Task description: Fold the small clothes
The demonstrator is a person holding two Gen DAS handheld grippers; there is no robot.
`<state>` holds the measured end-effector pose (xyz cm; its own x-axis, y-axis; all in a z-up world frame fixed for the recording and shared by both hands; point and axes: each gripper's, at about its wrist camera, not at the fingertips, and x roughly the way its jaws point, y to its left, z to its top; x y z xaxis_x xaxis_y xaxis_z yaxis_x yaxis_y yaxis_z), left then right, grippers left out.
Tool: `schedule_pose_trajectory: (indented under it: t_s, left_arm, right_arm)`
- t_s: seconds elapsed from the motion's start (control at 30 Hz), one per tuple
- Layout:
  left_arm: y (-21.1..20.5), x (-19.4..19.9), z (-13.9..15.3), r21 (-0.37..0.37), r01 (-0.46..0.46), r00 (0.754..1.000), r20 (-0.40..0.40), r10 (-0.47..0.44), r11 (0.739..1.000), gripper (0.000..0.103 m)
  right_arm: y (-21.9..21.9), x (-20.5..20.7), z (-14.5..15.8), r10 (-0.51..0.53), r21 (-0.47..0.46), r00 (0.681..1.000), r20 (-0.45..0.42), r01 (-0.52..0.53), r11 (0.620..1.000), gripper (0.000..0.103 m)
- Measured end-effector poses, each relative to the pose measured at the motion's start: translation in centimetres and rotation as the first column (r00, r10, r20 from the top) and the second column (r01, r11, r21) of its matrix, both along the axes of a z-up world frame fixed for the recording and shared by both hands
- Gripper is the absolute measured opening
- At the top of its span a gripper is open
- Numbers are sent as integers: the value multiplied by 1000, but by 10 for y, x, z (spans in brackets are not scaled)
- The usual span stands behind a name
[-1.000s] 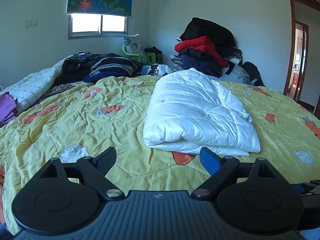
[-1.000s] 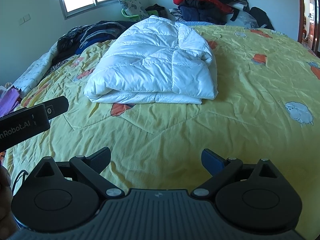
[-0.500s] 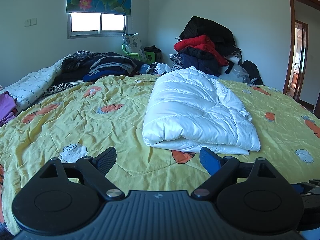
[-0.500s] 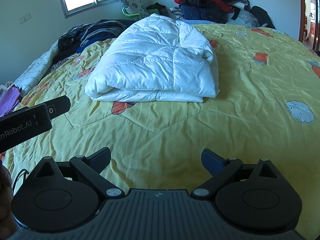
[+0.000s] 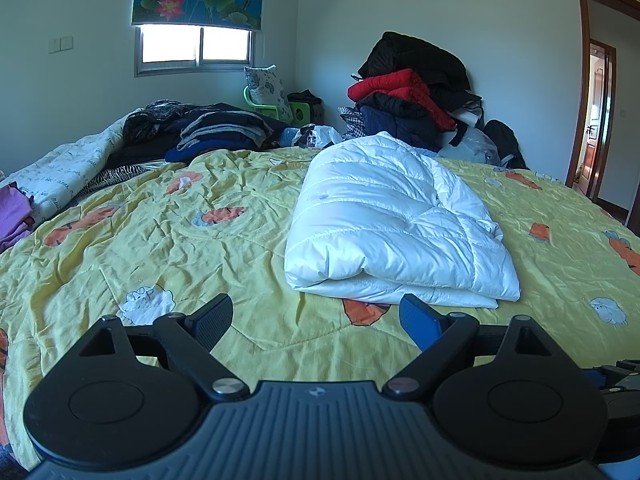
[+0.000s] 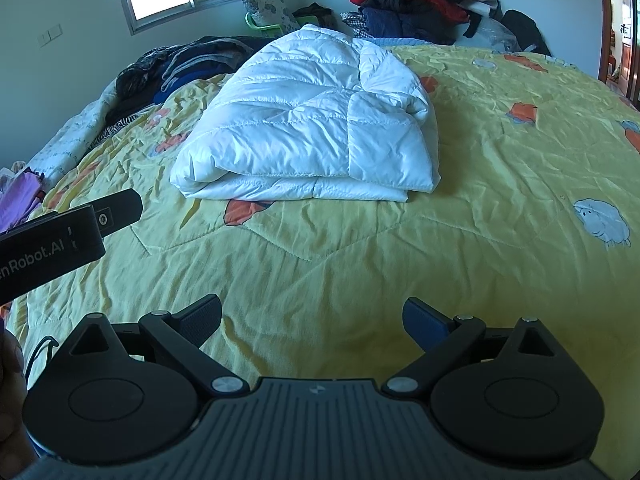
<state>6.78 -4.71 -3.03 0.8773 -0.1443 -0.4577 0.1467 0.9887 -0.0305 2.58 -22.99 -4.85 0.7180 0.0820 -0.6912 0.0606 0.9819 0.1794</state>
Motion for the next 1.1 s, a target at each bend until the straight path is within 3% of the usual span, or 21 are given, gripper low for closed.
schedule_pose_trajectory:
  t_s: [0.7, 1.1]
  left_arm:
    - [1, 0, 0, -5, 3, 1000, -3, -3, 1000, 91]
    - [-2, 6, 0, -12, 23, 997, -67, -24, 1000, 91]
  right_arm:
    - [1, 1, -1, 6, 1, 1000, -8, -6, 1000, 99]
    - [1, 1, -1, 6, 1, 1000, -9, -6, 1000, 99]
